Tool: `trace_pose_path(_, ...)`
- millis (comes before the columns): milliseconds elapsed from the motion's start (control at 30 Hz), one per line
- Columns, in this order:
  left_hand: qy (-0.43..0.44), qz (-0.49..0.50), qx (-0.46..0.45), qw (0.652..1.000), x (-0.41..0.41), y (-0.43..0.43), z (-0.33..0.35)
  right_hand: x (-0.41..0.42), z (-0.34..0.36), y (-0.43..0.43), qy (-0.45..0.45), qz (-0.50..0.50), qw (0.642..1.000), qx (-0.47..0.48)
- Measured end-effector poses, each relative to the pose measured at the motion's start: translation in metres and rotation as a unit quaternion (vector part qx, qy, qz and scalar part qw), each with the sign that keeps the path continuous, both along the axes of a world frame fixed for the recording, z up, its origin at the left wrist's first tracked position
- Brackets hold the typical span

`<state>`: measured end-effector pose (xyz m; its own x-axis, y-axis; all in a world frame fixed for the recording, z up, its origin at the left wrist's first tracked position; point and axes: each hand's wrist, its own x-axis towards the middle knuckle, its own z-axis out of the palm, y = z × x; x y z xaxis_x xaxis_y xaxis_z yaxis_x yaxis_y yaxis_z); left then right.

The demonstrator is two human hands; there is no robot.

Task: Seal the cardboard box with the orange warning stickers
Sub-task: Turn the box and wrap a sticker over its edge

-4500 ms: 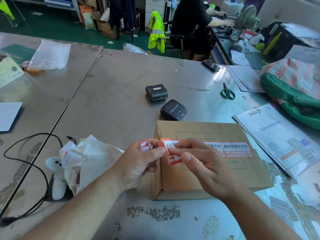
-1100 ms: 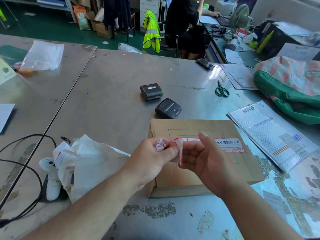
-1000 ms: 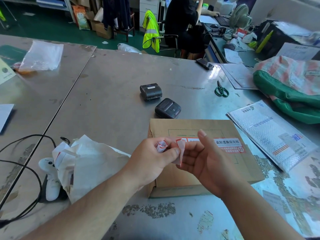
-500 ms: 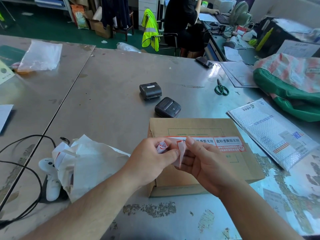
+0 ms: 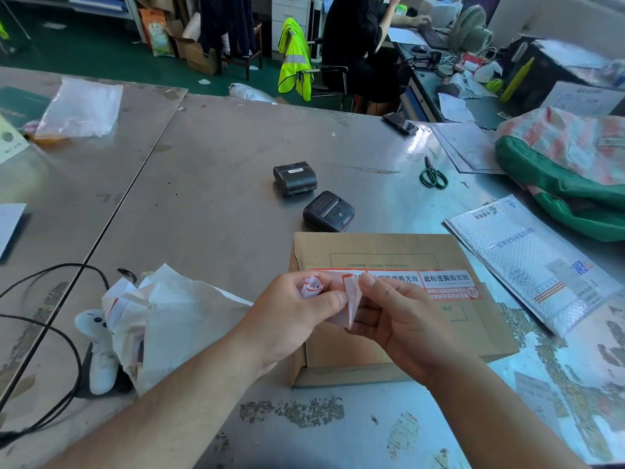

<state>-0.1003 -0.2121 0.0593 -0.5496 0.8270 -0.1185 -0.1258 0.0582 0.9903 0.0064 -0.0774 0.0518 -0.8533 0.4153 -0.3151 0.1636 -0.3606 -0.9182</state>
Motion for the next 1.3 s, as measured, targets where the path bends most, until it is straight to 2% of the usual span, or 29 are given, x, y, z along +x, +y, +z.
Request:
trace_pose_path(267,-0.026,0.003,-0.030,0.999,-0.002,-0.001,-0.004,-0.002,0.000,0.000,0.006,0.009,1.000,0.021)
trace_pose_path(467,-0.066,-0.016,-0.009,0.998,-0.003,-0.002,-0.003,-0.001,0.002,-0.003,0.008,0.006,1.000,0.015)
trace_pose_path(667,-0.157,0.012,-0.004,0.988,-0.008,-0.005,-0.011,0.000,0.004,-0.004,-0.011,-0.034,0.999,-0.006)
trace_pose_path(800,-0.173,0.038,0.004,0.984,-0.015,-0.008,-0.014,0.002,0.003,0.000,-0.004,-0.076,0.997,-0.014)
trace_pose_path(967,-0.167,0.044,-0.003,0.985,-0.017,-0.007,-0.016,0.003,0.004,-0.003,-0.012,-0.070,0.997,0.008)
trace_pose_path(1067,-0.165,0.041,-0.037,0.985,-0.015,-0.005,-0.014,0.002,0.007,-0.009,-0.013,-0.052,0.998,0.027)
trace_pose_path(1167,-0.113,0.001,-0.047,0.992,-0.014,-0.002,-0.013,0.002,0.006,-0.011,-0.012,-0.039,0.999,0.033)
trace_pose_path(1300,-0.034,0.000,-0.054,0.998,-0.016,-0.001,-0.015,0.001,0.007,-0.013,-0.016,-0.029,0.999,0.026)
